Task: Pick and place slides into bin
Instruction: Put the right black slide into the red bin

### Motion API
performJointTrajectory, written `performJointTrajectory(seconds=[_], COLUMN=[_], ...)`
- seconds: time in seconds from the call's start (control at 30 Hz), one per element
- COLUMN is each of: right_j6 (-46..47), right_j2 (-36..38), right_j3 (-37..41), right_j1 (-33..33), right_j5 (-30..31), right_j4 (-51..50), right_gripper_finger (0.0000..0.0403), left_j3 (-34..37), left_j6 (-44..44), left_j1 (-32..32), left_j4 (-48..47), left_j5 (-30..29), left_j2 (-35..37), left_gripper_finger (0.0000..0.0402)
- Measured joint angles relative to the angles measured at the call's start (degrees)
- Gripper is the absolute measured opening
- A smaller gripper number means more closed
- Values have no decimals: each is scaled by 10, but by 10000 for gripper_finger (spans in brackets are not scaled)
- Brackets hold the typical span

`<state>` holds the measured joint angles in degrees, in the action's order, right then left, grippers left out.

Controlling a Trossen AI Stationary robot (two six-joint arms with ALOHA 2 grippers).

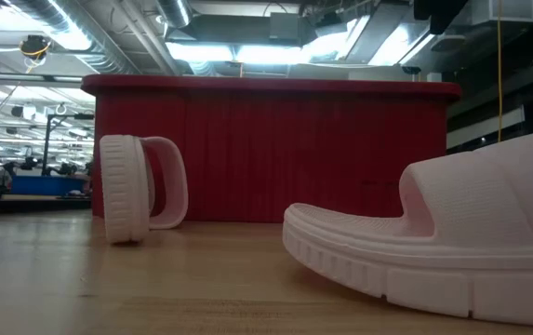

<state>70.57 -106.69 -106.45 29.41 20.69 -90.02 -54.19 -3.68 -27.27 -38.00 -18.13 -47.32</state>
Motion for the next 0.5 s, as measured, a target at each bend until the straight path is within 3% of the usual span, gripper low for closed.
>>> performJointTrajectory(seconds=[0.23,0.5], right_j6=[38,67], right_j2=[0,0], right_j3=[0,0], right_j1=[0,0], right_j5=[-45,-49], right_j4=[0,0], right_gripper_finger=[239,238], left_j3=[0,0], left_j6=[24,22], left_j1=[0,0], left_j4=[0,0], left_j5=[1,1], left_j2=[-34,-55], left_gripper_finger=[166,162])
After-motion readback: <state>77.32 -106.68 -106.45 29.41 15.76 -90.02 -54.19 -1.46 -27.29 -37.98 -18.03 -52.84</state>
